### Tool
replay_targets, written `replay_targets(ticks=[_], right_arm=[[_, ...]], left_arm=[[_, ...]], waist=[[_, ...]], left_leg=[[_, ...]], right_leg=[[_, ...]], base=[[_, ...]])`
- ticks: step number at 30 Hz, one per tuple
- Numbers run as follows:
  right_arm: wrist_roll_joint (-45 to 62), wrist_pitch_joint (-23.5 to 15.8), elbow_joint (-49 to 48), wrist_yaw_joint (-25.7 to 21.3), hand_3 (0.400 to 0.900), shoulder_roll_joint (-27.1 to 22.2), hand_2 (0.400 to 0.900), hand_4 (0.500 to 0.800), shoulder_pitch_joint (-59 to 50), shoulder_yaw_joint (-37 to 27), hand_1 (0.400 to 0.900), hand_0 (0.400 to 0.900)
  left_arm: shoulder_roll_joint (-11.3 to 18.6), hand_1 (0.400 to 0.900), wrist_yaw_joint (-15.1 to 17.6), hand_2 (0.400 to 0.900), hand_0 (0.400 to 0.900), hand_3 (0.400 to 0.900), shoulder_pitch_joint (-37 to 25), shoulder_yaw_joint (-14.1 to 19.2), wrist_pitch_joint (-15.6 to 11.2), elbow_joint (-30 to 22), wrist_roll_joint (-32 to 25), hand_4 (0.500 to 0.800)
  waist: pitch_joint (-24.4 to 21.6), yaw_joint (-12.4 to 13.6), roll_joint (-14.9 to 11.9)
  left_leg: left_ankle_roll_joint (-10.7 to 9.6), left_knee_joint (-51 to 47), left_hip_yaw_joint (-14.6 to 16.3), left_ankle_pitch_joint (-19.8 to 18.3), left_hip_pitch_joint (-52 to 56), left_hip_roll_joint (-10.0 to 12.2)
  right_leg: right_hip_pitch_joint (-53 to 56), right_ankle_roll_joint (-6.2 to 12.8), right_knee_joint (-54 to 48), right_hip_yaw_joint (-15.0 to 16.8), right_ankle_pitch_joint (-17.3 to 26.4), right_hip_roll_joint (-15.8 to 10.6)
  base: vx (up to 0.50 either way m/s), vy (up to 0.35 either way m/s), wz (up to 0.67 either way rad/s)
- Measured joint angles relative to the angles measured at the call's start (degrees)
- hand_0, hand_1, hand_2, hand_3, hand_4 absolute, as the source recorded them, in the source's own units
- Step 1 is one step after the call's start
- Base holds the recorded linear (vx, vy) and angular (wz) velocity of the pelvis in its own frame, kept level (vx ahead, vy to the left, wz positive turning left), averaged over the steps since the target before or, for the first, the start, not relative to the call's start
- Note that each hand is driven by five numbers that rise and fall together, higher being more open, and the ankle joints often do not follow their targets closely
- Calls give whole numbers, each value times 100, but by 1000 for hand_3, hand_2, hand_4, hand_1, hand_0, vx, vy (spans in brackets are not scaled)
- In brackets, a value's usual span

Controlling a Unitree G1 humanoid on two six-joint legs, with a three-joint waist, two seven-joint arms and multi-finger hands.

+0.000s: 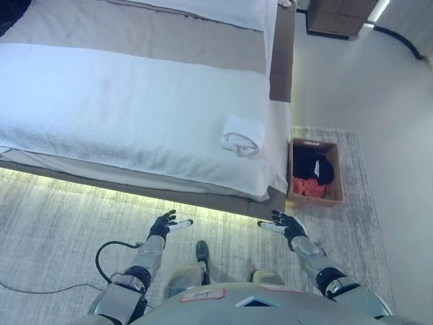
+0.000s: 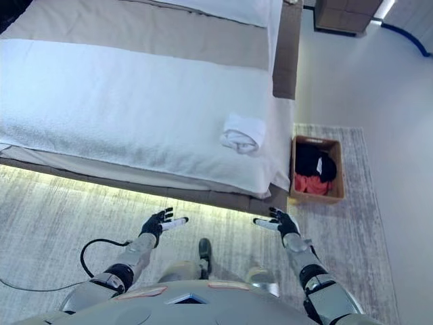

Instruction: Put the clothes on the bed into the basket.

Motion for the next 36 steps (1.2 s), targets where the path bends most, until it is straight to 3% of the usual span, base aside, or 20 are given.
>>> replay_targets(ticks=[1, 3, 4, 6, 9, 11, 12, 13, 16, 18, 19, 21, 22, 24, 25, 26, 29, 31, 33, 36], right_arm=[[0, -12, -70, 11, 900, -8, 900, 800, -3, -2, 900, 900], [-26, -1, -87, 10, 900, 9, 900, 800, -61, 104, 900, 900], [-91, 6, -187, -22, 900, -22, 900, 800, -143, 177, 900, 900], [-257, 4, -389, -123, 900, -48, 900, 800, -302, 214, 900, 900], [-906, 77, -625, -437, 900, -317, 900, 800, -808, 526, 900, 900], [-1223, 118, -655, -640, 900, -444, 900, 800, -1218, 600, 900, 900], [-1349, 143, -726, -719, 900, -452, 900, 800, -1322, 604, 900, 900], [-1436, 138, -771, -790, 900, -452, 900, 800, -1448, 604, 900, 900], [-1646, 178, -823, -978, 900, -456, 900, 800, -1398, 604, 900, 900], [-1662, 218, -758, -974, 900, -389, 900, 800, -1382, 610, 900, 900], [-1668, 226, -748, -976, 900, -399, 900, 800, -1376, 611, 900, 900], [-1712, 290, -700, -966, 900, -422, 900, 800, -1388, 623, 900, 900], [-1750, 292, -747, -978, 900, -434, 900, 800, -1388, 598, 900, 900], [-1828, 306, -879, -972, 900, -577, 900, 800, -1396, 626, 900, 900], [-1876, 335, -932, -980, 900, -671, 900, 800, -1422, 627, 900, 900], [-1895, 343, -941, -1032, 900, -786, 900, 800, -1486, 660, 900, 900], [-2091, 382, -947, -1179, 900, -1155, 900, 800, -1875, 745, 900, 900], [-2221, 405, -1039, -1320, 900, -1356, 900, 800, -2040, 845, 900, 900], [-2385, 470, -1162, -1387, 900, -1435, 900, 800, -2218, 909, 900, 900], [-2535, 513, -1093, -1478, 900, -1399, 900, 800, -2624, 1092, 900, 900]], left_arm=[[9, 900, 4, 900, 900, 900, -5, -26, 6, 5, 0, 800], [105, 900, 7, 900, 900, 900, -2, -68, 4, -2, 3, 800], [148, 900, 13, 900, 900, 900, -18, -69, 8, 23, 2, 800], [243, 900, 57, 900, 900, 900, -36, -74, 62, 52, 2, 800], [261, 900, 171, 900, 900, 900, -163, -229, 87, 90, 8, 800], [232, 900, 198, 900, 900, 900, -285, -231, 87, 110, 15, 800], [243, 900, 226, 900, 900, 900, -298, -208, 80, 150, 16, 800], [271, 900, 257, 900, 900, 900, -338, -199, 84, 192, 16, 800], [257, 900, 334, 900, 900, 900, -361, -157, 81, 178, 15, 800], [250, 900, 348, 900, 900, 900, -333, -109, 84, 195, 16, 800], [236, 900, 344, 900, 900, 900, -320, -115, 83, 174, 16, 800], [159, 900, 356, 900, 900, 900, -218, -47, 91, 115, 5, 800], [128, 900, 357, 900, 900, 900, -141, -43, 102, 11, -1, 800], [102, 900, 334, 900, 900, 900, -234, -178, 100, -116, 5, 800], [32, 900, 327, 900, 900, 900, -230, -216, 94, -193, 11, 800], [-52, 900, 326, 900, 900, 900, -246, -219, 74, -213, 0, 800], [-158, 900, 352, 900, 900, 900, -302, -180, 39, -357, -10, 800], [-234, 900, 379, 900, 900, 900, -353, -145, 59, -315, -5, 800], [-283, 900, 425, 900, 900, 900, -296, -180, 60, -303, -4, 800], [-309, 900, 465, 900, 900, 900, -271, -244, 66, -310, -3, 800]], waist=[[-1, -66, 39], [67, 46, -113], [140, 60, -96], [302, 41, -76], [599, 6, -7], [772, 21, -24], [767, 14, -85], [809, 4, -164], [771, -128, -382], [687, -167, -531], [678, -190, -508], [663, -169, -377], [665, -142, -311], [723, -143, -424], [735, -63, -432], [746, -33, -425], [881, -29, -123], [928, -49, -8], [924, -83, 101], [959, -142, 139]], left_leg=[[59, 1, -25, 57, 60, -6], [291, 5, -59, -124, 351, -176], [375, 0, -86, -217, 416, -166], [337, 29, -106, -197, 504, -128], [247, 57, -102, -228, 500, -69], [150, 40, -46, -256, 491, -86], [-112, 19, -91, -301, 482, -100], [-91, 7, -64, -287, 478, -130], [-275, 1, -396, -361, 486, -220], [-533, -1, -585, -528, 468, -229], [-587, 0, -671, -489, 436, -170], [-693, 70, -685, -561, 433, 130], [-859, 579, -684, -638, 218, 285], [-889, 2286, -680, -859, -683, 309], [-880, 2686, -744, -1003, -949, 388], [-930, 2304, -715, -1046, -947, 421], [-1051, 993, -684, -607, -991, 842], [-1062, 480, -450, -367, -966, 1012], [-959, 165, -454, -154, -918, 1033], [-917, -9, -333, 410, -1120, 969]], right_leg=[[-187, 63, 614, -20, -51, -118], [-392, 62, 1191, -276, 433, -356], [-610, 2, 1526, -358, 276, -441], [-794, -1, 1269, -643, 34, -475], [-824, 70, -642, -964, 87, -482], [-867, 281, -1798, -865, 338, -524], [-849, 503, -2455, -708, 556, -488], [-777, 506, -2935, -597, 749, -480], [-551, 439, -3318, -608, 1170, -473], [-315, 217, -3431, -650, 1349, -385], [-302, 120, -3461, -600, 1630, -306], [-273, -49, -3462, -690, 1790, -15], [-233, -194, -3455, -774, 1588, 193], [-166, -431, -3459, -870, 1591, 188], [-107, -622, -3462, -843, 1514, 226], [-67, -674, -3464, -845, 1430, 273], [26, -723, -3488, -943, 1340, 596], [-52, -686, -3477, -938, 1266, 734], [-219, -667, -3473, -785, 1274, 830], [-562, -574, -3463, -591, 1336, 773]], base=[[173, 147, 1], [268, 124, 3], [208, 17, 1], [180, -79, 3], [151, -156, 4], [206, -249, 21], [267, -279, 34], [224, -231, 39], [316, -377, 51], [451, -482, 55], [308, -276, 14], [282, -424, 23], [203, -400, 15], [141, -130, 4], [215, -27, 4], [217, -32, 2], [160, 60, -8], [109, 100, -24], [98, 194, -45], [27, 116, -23]])
